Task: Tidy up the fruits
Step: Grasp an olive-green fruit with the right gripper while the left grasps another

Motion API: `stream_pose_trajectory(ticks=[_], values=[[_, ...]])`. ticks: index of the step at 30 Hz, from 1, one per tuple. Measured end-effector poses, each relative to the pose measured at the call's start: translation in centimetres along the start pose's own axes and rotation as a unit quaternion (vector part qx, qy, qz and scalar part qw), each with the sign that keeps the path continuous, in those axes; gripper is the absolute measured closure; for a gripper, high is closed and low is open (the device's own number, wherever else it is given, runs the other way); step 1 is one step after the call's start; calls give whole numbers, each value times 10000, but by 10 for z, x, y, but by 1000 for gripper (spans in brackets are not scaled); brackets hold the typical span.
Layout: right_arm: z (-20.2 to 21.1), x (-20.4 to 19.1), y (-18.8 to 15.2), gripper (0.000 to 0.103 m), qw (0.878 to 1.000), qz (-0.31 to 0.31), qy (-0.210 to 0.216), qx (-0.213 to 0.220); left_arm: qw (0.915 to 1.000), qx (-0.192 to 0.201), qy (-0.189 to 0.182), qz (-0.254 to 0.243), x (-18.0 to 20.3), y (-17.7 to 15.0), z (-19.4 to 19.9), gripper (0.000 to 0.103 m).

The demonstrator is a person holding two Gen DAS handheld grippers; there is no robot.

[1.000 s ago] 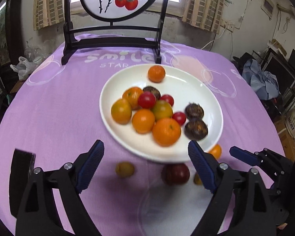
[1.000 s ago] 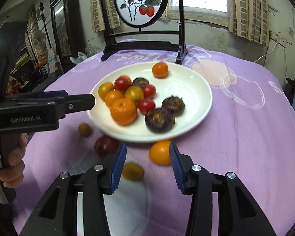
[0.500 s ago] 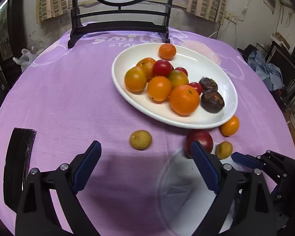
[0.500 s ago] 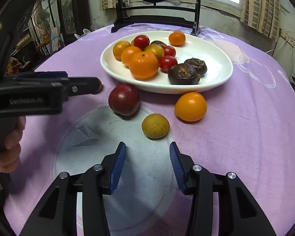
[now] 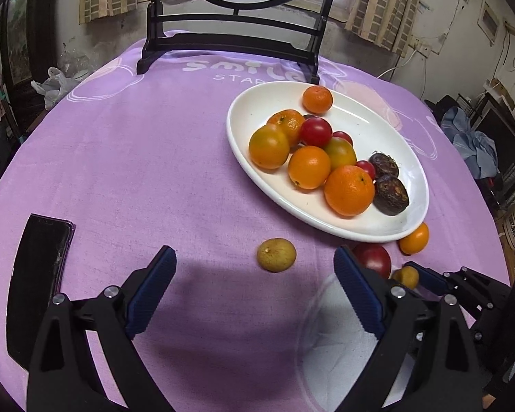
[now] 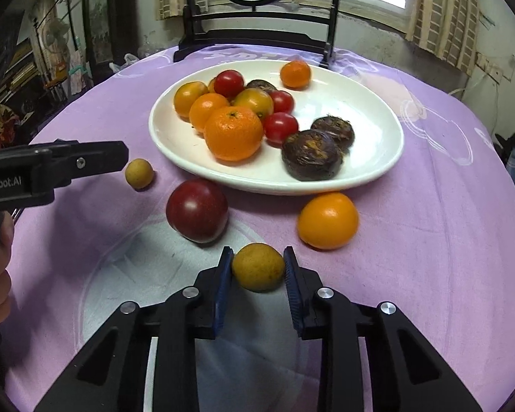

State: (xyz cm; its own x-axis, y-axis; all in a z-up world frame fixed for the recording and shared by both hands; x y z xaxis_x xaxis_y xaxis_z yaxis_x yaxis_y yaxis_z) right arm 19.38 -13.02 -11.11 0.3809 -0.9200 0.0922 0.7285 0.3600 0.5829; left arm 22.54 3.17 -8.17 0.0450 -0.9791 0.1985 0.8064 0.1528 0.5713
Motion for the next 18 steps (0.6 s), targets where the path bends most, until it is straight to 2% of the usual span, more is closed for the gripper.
stream_pose_trajectory(ticks=[8,18], values=[[17,7,-19,73,9996,-194,146,108,9998,-18,150,-164,4,-4,-5,12],[24,6,-21,73,9989,-186,342,261,9983,-170,489,-269,-1,-11,-22,12]])
Point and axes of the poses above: each gripper's, at about its wrist camera, not at the fingertips, and z roughly against the way its jaws point, x to its right, y to its top, the point moved 8 cm from there along -z, roughly the way its jaws point, and after that the axes turned 6 degrees about z, right-handed, at the moved point
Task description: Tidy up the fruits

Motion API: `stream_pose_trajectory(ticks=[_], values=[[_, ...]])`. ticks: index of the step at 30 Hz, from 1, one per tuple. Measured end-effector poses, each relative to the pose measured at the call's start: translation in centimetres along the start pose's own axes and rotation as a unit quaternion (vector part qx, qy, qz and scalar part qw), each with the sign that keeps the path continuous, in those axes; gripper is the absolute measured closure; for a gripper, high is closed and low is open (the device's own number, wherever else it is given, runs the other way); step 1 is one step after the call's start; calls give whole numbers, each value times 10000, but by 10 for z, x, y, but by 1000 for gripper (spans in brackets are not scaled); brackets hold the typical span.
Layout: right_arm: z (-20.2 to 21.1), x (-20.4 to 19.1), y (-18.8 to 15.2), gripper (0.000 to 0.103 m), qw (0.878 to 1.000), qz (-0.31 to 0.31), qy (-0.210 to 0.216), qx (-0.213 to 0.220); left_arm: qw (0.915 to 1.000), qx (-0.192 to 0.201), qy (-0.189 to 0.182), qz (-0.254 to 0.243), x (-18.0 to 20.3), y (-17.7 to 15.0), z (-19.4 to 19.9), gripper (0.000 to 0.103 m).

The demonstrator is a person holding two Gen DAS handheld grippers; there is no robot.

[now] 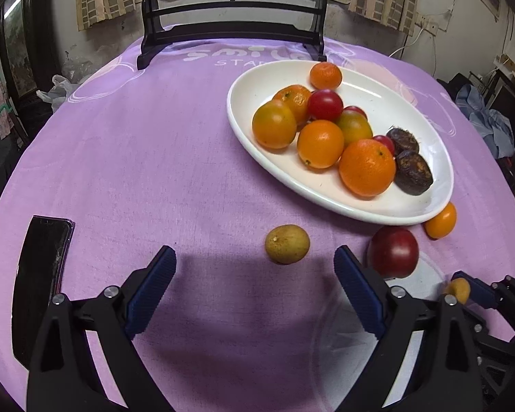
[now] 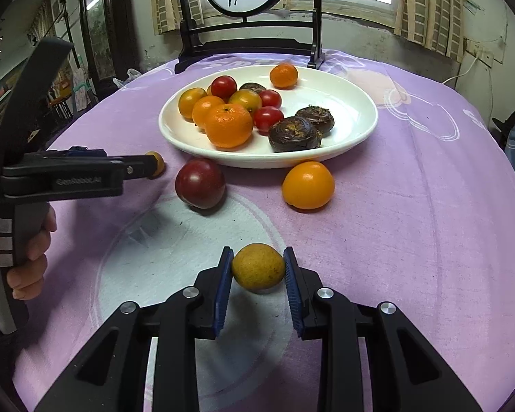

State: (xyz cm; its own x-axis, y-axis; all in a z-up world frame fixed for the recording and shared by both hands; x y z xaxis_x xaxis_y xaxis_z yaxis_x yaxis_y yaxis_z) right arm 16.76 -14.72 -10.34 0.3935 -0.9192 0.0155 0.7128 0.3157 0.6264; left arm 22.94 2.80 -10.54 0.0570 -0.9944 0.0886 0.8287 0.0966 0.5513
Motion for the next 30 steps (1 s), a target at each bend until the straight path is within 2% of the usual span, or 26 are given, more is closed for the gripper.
stream_pose_trajectory(ticks=[8,13,15,18,19,20,23,30], values=[[3,7,2,73,10000,-66,-42,37,9995,-175,238,-105,-2,-7,-18,11],[8,6,4,73,9999,-47,-39,111,9990,49,397,-196,1,0,-20,11],[8,6,4,73,9999,-49,-51,115,9991,127,358,-202,4,4,-21,19],[8,6,4,73,9999,-32,-65,133,9994,178,144,-272,12,6,-20,44],[8,6,4,73,9999,-29,-69,135,9991,202,33,-379,17,5,-18,65],[8,6,4,73,9999,-27,-75,134,9987,204,2,-477,21,4,-16,76],[9,6,5,73,9999,-19,-79,149,9983,169,112,-553,23,1,-14,76],[12,4,7,73,9997,-8,-29,240,9995,-72,-156,-257,19,-5,-9,76]])
Point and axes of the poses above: each gripper's, at about its wrist camera, not at the fingertips, and z roughly against the way its jaws point, x to its right, y to its top, the point moved 8 cm from there along -z, roughly the way its jaws point, and after that the axes turned 6 degrees about z, right-handed, at the moved point
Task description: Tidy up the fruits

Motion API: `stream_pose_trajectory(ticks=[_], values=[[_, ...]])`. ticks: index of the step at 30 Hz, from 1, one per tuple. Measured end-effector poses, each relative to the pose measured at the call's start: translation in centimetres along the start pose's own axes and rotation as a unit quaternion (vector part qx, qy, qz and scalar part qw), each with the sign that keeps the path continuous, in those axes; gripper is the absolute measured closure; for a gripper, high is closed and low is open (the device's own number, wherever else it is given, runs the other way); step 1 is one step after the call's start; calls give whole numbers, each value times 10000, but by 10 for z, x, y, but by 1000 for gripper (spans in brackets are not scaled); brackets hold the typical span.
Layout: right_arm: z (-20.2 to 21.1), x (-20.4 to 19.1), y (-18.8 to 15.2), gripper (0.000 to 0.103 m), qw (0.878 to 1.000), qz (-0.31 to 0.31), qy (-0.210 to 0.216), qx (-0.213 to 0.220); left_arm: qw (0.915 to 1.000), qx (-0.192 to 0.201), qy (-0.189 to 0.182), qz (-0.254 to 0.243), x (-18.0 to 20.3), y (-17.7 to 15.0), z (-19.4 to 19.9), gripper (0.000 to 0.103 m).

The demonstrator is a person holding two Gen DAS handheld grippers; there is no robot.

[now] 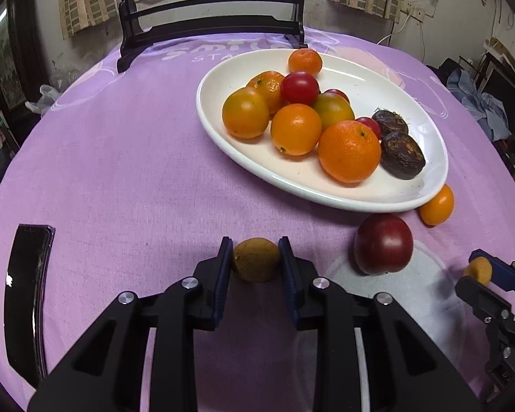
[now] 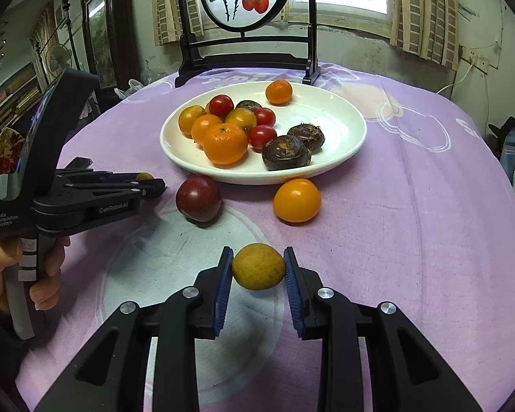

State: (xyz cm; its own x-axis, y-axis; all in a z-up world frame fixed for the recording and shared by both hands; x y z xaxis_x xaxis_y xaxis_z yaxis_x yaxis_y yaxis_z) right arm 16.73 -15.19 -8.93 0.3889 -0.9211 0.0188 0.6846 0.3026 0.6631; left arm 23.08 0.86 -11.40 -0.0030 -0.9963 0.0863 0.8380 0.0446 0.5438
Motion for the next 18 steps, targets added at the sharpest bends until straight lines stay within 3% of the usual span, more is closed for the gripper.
stream_pose_trajectory(ticks=[4,8,12,15,18], values=[[1,4,1,73,9999,-79,-5,81,9995,16,-274,140,5,2,15,76],[5,3,4,73,9998,-92,26,183,9994,283,-208,37,12,8,38,76],[11,4,10,73,9993,-213,138,269,9983,249,-514,119,21,12,55,76],[28,9,23,73,9977,-353,336,476,9981,398,-468,6,29,22,67,76],[40,19,38,72,9967,-399,273,659,9977,512,-436,-124,39,37,75,76]])
Point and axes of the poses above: each gripper's, at about its wrist camera, not at the fingertips, and z roughly against the way its jaws point, x to its right, y to its top, the point moved 8 cm from there along -z, roughly the way its jaws point, and after that the axes turned 6 degrees about z, right-handed, at the moved point
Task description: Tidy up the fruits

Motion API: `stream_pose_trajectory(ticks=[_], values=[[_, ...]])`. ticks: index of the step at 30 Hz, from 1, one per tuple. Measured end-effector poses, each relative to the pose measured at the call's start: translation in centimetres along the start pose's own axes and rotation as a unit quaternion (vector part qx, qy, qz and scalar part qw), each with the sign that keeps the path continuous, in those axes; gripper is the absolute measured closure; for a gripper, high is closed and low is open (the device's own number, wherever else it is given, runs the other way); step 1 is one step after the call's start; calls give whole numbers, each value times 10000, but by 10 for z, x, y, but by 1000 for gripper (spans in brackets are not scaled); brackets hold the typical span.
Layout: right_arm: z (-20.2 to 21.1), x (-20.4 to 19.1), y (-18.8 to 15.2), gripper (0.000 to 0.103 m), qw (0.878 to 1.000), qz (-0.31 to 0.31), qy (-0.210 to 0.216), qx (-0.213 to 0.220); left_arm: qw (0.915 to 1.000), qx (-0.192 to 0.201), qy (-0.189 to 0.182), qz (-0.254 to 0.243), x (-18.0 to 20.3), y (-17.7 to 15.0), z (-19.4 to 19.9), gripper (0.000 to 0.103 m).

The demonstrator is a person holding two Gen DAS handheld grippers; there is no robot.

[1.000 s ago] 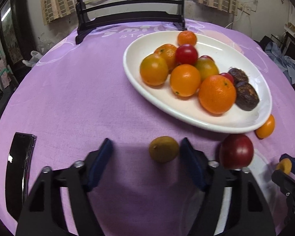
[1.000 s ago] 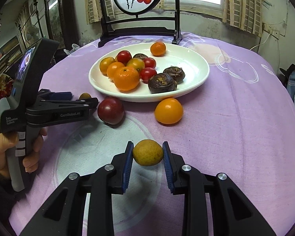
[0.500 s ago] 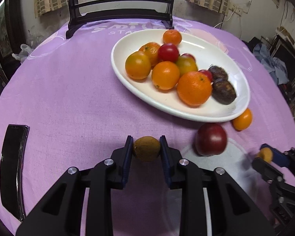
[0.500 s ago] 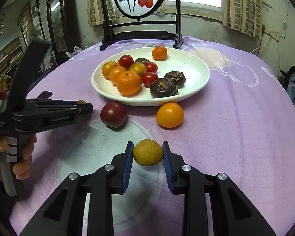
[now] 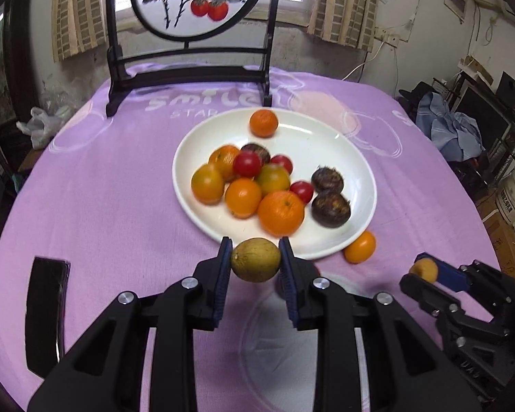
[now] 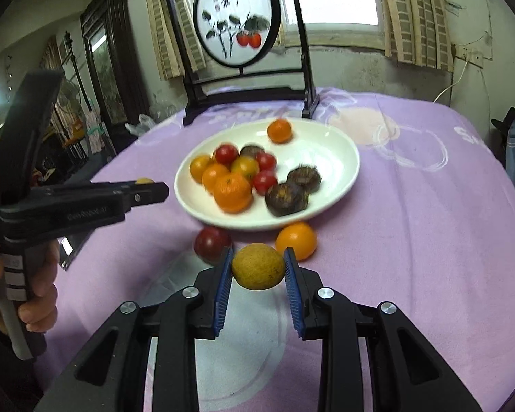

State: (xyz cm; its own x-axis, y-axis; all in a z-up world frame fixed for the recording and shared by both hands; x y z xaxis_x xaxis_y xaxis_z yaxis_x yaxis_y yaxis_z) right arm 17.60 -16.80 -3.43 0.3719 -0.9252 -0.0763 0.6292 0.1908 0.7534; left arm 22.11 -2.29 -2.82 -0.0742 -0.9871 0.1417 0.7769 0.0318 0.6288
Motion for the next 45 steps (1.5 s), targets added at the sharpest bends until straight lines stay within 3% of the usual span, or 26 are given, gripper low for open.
stream_pose_trajectory(ticks=[4,9,12,14,16,18,21,23,28,32,34,36,37,41,45], values=[[-1,17,25,72,9995,116,-268,103,9999,118,-17,-101,13,20,1,76],[-21,27,54,72,9993,142,-294,172,9999,93,45,-84,18,48,-21,76],[-50,23,64,73,9996,198,-199,14,9999,55,163,16,15,66,-44,76],[-66,30,69,83,9999,67,-78,-124,9994,12,288,168,8,72,-56,76],[-66,40,66,79,9993,-181,154,-283,9997,54,130,222,6,74,-56,76],[-52,45,53,77,9990,233,-22,-369,9997,40,149,164,5,68,-51,76],[-22,64,24,58,9983,158,3,-557,9999,162,-7,-37,12,59,-40,76],[2,80,-2,45,9969,234,-287,-693,9998,186,38,-101,13,50,-35,76],[46,113,-53,44,9925,44,-861,-873,9998,35,-107,-148,18,28,-28,76],[54,100,-93,44,9911,21,-697,-1132,9994,24,-136,-319,29,12,-20,76],[45,93,-104,46,9895,88,-701,-1264,9993,-18,-165,-330,32,6,-18,76],[33,91,-110,61,9873,77,-740,-1400,9992,-80,-202,-341,34,-1,-16,76],[27,92,-113,74,9860,56,-774,-1479,9991,-99,-211,-347,35,-4,-14,76],[26,89,-105,77,9874,26,-774,-1380,9993,-86,-122,-346,24,-11,-7,76],[27,71,-72,77,9911,328,-680,-1101,9997,-115,-42,-221,12,-7,-12,76]])
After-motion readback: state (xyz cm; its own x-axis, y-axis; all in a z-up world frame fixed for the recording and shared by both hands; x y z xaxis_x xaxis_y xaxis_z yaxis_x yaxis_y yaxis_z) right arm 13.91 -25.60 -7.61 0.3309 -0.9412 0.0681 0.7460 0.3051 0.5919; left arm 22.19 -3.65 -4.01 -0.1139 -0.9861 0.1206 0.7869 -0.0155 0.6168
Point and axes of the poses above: each gripper's, at about its wrist camera, not at the fingertips, and z roughly against the way its jaws point, x to its right, y to its top, the point moved 8 cm from there along -z, roughly the way its jaws point, and after that the axes turned 6 degrees about z, right-handed, at the moved point
